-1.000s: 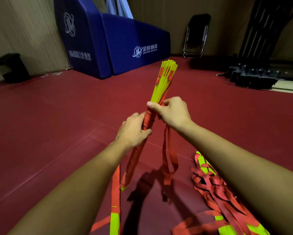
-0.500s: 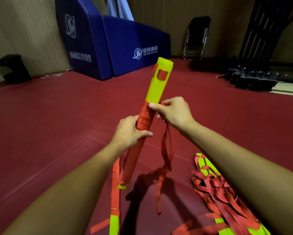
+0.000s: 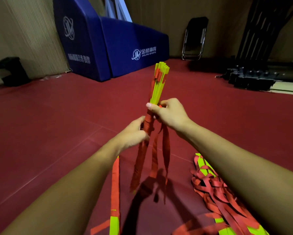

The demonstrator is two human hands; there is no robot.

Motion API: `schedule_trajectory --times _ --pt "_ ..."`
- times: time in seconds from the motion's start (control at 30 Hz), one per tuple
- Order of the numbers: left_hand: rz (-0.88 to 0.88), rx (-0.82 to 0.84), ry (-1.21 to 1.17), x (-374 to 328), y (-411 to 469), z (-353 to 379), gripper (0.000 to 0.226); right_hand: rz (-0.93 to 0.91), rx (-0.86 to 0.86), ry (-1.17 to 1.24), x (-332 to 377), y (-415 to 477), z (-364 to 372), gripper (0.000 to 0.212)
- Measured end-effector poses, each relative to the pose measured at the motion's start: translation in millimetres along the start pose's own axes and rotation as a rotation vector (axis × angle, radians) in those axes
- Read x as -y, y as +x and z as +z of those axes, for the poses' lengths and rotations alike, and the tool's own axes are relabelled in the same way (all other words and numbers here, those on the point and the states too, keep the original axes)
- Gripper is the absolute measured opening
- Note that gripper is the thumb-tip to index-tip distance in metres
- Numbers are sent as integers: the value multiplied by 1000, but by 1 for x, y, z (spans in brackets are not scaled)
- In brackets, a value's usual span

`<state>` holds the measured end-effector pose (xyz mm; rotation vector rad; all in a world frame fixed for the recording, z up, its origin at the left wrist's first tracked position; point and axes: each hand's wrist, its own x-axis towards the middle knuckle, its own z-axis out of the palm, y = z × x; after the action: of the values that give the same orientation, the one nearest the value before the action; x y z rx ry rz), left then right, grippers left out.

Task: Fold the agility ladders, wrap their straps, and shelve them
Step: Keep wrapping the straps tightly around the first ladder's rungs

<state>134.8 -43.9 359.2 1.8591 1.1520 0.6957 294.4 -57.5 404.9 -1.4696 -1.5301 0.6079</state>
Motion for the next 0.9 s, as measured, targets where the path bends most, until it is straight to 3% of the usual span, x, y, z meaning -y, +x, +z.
schedule_trajectory --times 0.1,0.2,0.33,0.5,0.67,0.8,0.9 --pt "18 32 -92 3 1 2 59 -38 13 -33 -2 2 -1 42" --pt "35 -47 -53 14 2 2 60 -7 14 -2 -6 5 -5 36" --pt "-11 -193 228 17 5 -1 61 13 -43 -8 -6 4 -9 42" --pt "22 -279 460 10 2 -1 25 43 -97 -84 -1 -1 -7 54" --pt "32 -402 660 7 0 5 36 74 -131 -63 3 -3 -5 61" --pt "64 -415 736 4 -2 7 36 40 -112 -58 5 -2 -4 55" --pt "148 -354 661 8 -1 6 38 -7 -67 -58 7 -4 -7 46"
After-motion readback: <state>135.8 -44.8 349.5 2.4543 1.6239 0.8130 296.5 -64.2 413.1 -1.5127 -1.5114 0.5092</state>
